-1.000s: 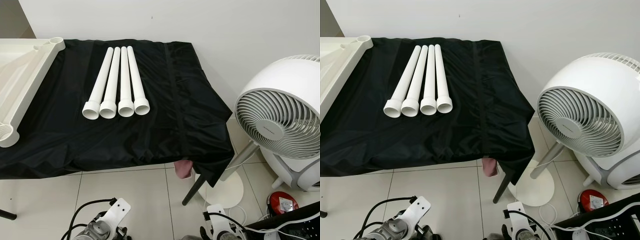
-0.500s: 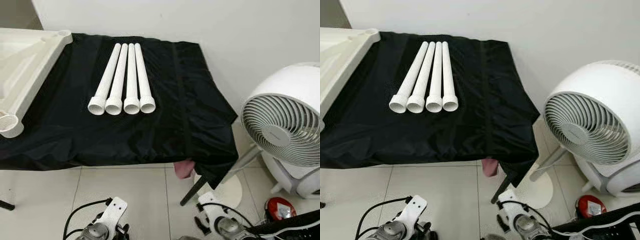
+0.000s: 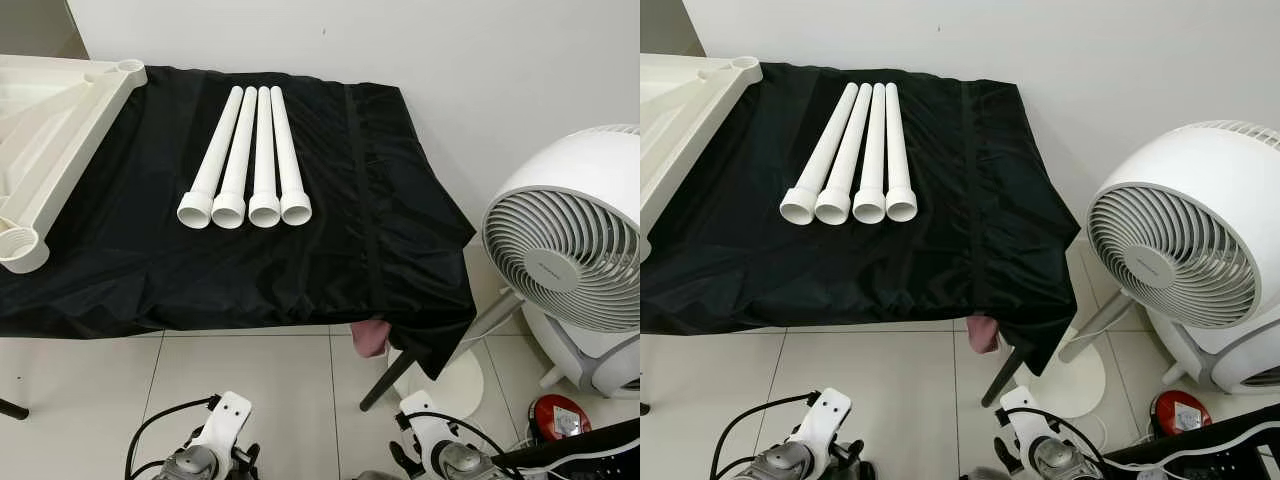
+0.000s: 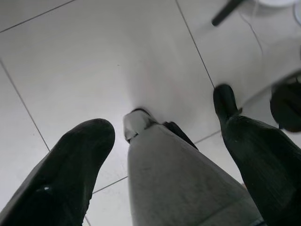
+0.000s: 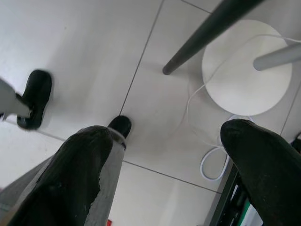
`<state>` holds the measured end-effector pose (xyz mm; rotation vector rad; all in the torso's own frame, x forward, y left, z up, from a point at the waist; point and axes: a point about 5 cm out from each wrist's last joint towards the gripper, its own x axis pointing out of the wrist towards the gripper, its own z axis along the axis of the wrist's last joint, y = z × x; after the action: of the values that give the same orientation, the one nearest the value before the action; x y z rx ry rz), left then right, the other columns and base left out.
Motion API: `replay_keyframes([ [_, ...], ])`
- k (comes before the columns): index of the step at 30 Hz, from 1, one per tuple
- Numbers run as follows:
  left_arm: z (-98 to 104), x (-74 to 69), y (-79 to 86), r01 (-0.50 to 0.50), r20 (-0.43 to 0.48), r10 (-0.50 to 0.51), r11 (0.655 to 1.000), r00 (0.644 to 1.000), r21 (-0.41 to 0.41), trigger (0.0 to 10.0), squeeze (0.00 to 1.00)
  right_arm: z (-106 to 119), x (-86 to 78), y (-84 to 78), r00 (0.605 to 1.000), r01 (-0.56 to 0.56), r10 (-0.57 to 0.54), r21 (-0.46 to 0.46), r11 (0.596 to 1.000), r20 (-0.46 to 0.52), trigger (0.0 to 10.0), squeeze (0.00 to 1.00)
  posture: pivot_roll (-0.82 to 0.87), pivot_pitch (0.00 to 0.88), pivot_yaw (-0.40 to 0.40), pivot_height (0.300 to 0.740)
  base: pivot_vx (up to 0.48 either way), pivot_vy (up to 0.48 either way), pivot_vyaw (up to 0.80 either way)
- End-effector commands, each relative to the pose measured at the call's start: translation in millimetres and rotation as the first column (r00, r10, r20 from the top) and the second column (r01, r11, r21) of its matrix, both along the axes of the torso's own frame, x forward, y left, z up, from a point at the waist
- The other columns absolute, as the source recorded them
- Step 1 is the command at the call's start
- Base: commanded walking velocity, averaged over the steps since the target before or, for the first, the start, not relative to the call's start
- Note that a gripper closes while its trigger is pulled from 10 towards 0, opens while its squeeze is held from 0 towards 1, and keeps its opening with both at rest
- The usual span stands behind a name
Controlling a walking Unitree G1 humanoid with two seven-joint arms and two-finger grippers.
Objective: Building children table
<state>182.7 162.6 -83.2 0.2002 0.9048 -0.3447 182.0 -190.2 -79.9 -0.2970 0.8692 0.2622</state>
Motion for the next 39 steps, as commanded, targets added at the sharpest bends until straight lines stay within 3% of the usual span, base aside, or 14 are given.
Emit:
replay_keyframes([
  [1,0.6,1.1,3.3,-0.049,0.001,0.049,0.999,0.999,-0.016,10.0,0.0,-0.7,-1.2,-4.0,0.998,0.055,-0.055,0.004,0.998,-0.009,10.0,0.0,0.12,0.0,-0.053,0.74,0.0,0.0,0.0],
  [6,1.7,2.1,10.5,-0.107,0.011,0.107,0.994,0.994,-0.024,10.0,0.0,1.1,2.7,-6.7,0.992,0.13,-0.13,0.024,0.991,0.001,10.0,0.0,0.12,0.0,-0.047,0.74,0.0,0.0,0.0],
  [16,5.9,9.6,18.8,-0.227,0.053,0.228,0.974,0.972,-0.019,10.0,0.0,2.2,5.4,-5.1,0.988,0.155,-0.155,0.033,0.987,0.017,10.0,0.0,0.12,0.0,-0.052,0.74,0.0,0.0,0.0],
  [25,7.9,13.0,18.7,-0.308,0.068,0.312,0.949,0.948,-0.071,10.0,0.0,-1.6,-2.5,-7.1,0.984,0.179,-0.179,0.027,0.983,-0.009,10.0,0.0,0.12,0.0,-0.062,0.74,0.0,0.0,0.0],
  [30,8.1,13.7,16.7,-0.313,0.051,0.32,0.944,0.946,-0.108,10.0,0.0,-3.1,-5.4,-6.5,0.982,0.187,-0.187,0.033,0.982,-0.019,10.0,0.0,0.12,0.0,-0.062,0.74,0.0,0.0,0.0],
  [39,9.1,15.6,16.3,-0.298,0.067,0.305,0.95,0.95,-0.092,10.0,0.0,-3.3,-5.6,-5.7,0.982,0.19,-0.189,0.037,0.981,-0.02,10.0,0.0,0.13,0.0,-0.06,0.74,0.0,0.0,0.0],
])
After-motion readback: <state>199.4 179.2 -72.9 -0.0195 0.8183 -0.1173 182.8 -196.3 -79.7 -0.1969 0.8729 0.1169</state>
